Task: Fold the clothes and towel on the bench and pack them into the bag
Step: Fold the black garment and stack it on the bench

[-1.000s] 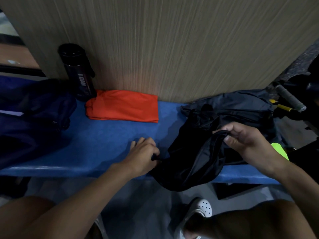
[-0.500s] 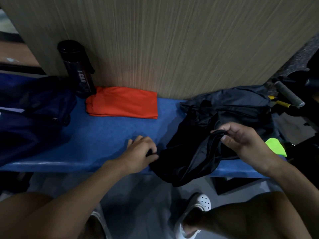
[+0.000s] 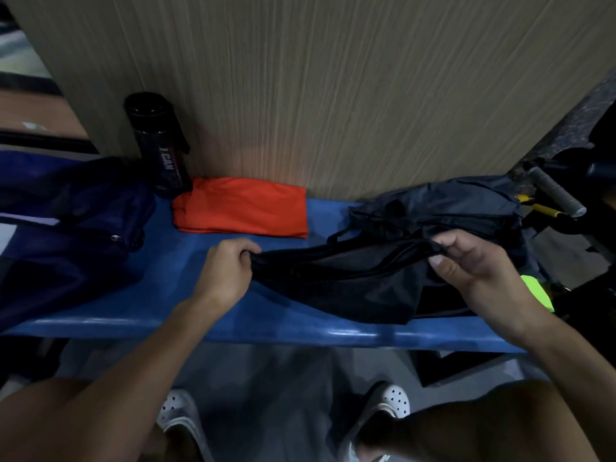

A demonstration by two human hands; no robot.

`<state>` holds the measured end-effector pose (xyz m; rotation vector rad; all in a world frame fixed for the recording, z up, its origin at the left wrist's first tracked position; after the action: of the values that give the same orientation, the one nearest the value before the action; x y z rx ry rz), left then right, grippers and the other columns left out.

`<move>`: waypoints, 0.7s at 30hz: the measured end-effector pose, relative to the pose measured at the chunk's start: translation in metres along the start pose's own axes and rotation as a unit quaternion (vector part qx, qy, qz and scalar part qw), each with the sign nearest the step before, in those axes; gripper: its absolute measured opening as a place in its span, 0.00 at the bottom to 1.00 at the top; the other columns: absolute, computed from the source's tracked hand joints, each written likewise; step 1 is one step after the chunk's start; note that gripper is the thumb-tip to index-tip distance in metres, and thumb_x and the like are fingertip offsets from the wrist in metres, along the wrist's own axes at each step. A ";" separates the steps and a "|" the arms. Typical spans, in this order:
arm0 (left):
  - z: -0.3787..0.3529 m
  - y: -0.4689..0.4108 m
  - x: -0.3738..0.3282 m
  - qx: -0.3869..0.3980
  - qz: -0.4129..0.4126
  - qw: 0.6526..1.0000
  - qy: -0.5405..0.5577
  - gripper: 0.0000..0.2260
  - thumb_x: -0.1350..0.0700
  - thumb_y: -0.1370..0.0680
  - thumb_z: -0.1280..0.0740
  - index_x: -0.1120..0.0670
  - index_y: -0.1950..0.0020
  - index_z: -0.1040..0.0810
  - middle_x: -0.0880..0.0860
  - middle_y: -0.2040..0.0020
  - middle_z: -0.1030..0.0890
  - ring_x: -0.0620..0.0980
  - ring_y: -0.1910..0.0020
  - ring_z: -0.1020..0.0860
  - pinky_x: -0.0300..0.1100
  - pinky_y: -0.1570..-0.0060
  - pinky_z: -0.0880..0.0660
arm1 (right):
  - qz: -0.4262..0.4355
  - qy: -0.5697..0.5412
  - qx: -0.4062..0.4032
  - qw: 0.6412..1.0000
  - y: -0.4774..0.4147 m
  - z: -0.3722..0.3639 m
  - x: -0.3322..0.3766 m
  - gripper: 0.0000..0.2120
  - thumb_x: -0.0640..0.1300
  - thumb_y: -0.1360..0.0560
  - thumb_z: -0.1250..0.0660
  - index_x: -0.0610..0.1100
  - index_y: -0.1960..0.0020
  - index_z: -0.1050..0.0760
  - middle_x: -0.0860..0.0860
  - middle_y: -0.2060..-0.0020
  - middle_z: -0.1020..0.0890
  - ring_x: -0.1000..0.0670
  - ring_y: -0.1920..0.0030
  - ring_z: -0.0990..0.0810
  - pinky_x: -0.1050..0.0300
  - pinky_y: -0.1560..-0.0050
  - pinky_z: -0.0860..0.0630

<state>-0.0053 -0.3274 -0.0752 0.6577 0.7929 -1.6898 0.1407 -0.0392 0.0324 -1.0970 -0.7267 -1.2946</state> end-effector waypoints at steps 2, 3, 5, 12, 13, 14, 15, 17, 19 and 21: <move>0.002 -0.003 0.008 -0.001 0.027 1.000 0.013 0.17 0.69 0.20 0.43 0.55 0.44 0.17 0.48 0.53 0.18 0.39 0.58 0.22 0.21 0.63 0.31 | 0.000 -0.002 0.009 1.000 -0.002 -0.005 0.001 0.04 0.43 0.25 0.35 0.44 0.55 0.23 0.52 0.62 0.20 0.55 0.58 0.23 0.65 0.56 0.26; 0.003 -0.005 0.011 -0.003 0.035 0.999 0.027 0.18 0.70 0.21 0.43 0.55 0.44 0.17 0.47 0.52 0.18 0.39 0.56 0.21 0.20 0.61 0.32 | 0.003 0.004 0.020 1.000 -0.003 -0.010 0.001 0.05 0.47 0.24 0.34 0.46 0.55 0.22 0.51 0.62 0.20 0.55 0.58 0.22 0.65 0.56 0.26; 0.005 -0.007 0.013 -0.006 0.038 0.998 0.056 0.21 0.72 0.23 0.44 0.53 0.47 0.16 0.48 0.50 0.17 0.43 0.51 0.20 0.23 0.54 0.30 | 0.008 0.014 0.041 0.999 -0.005 -0.023 0.001 0.05 0.49 0.24 0.33 0.49 0.56 0.22 0.54 0.61 0.19 0.58 0.58 0.22 0.67 0.55 0.26; 0.011 -0.008 0.007 -0.001 0.011 0.994 0.106 0.20 0.70 0.20 0.42 0.48 0.56 0.18 0.47 0.63 0.18 0.37 0.72 0.26 0.27 0.71 0.33 | 0.030 0.086 0.096 0.991 -0.027 -0.075 0.002 0.13 0.29 0.23 0.35 0.46 0.54 0.21 0.53 0.59 0.18 0.58 0.56 0.21 0.64 0.52 0.25; 0.013 -0.007 0.004 0.000 0.010 0.994 0.107 0.19 0.69 0.20 0.41 0.50 0.55 0.17 0.47 0.62 0.18 0.37 0.71 0.25 0.27 0.69 0.32 | 0.032 0.092 0.103 0.990 -0.032 -0.083 0.004 0.13 0.30 0.23 0.35 0.47 0.53 0.21 0.54 0.58 0.18 0.58 0.56 0.20 0.64 0.51 0.25; 0.016 -0.007 -0.001 0.003 0.004 0.994 0.113 0.17 0.68 0.19 0.41 0.52 0.52 0.16 0.45 0.58 0.17 0.37 0.66 0.22 0.26 0.65 0.30 | 0.039 0.102 0.113 0.988 -0.037 -0.093 0.006 0.13 0.30 0.23 0.35 0.47 0.53 0.21 0.54 0.58 0.17 0.58 0.54 0.20 0.64 0.50 0.26; 0.019 -0.007 -0.009 0.009 -0.008 0.992 0.122 0.17 0.68 0.19 0.41 0.53 0.48 0.16 0.44 0.53 0.17 0.38 0.61 0.21 0.25 0.59 0.29 | 0.052 0.121 0.123 0.984 -0.042 -0.102 0.009 0.12 0.31 0.22 0.35 0.47 0.52 0.21 0.55 0.57 0.17 0.59 0.53 0.20 0.65 0.49 0.26; 0.022 -0.006 -0.027 0.040 -0.052 0.985 0.157 0.16 0.67 0.18 0.41 0.52 0.42 0.17 0.41 0.47 0.19 0.38 0.54 0.21 0.28 0.51 0.28 | 0.084 0.156 0.130 0.976 -0.054 -0.119 0.013 0.09 0.32 0.22 0.36 0.45 0.50 0.21 0.57 0.57 0.18 0.59 0.52 0.20 0.66 0.48 0.28; 0.020 -0.004 -0.038 0.087 -0.069 0.969 0.223 0.12 0.61 0.19 0.37 0.51 0.38 0.19 0.41 0.43 0.19 0.39 0.46 0.21 0.37 0.42 0.26 | 0.109 0.186 0.116 0.969 -0.070 -0.131 0.014 0.07 0.35 0.21 0.36 0.44 0.48 0.22 0.55 0.56 0.18 0.58 0.52 0.20 0.62 0.49 0.26; 0.018 -0.004 -0.037 0.118 -0.043 0.954 0.273 0.15 0.52 0.22 0.31 0.53 0.36 0.21 0.44 0.39 0.20 0.46 0.39 0.21 0.43 0.38 0.25 | 0.133 0.201 0.100 0.965 -0.086 -0.140 0.013 0.06 0.37 0.21 0.36 0.43 0.46 0.22 0.53 0.55 0.17 0.56 0.52 0.19 0.58 0.49 0.24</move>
<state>-0.0011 -0.3181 -0.0351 1.3099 1.0207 -1.7149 0.0377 -0.1671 0.0132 -0.7094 -0.3793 -1.1369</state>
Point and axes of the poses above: each hand's wrist, its own y-axis away from the middle knuckle, its own z-axis out of the back of the hand, x = y × z, the point moved 9 cm from there along -y, towards the middle knuckle
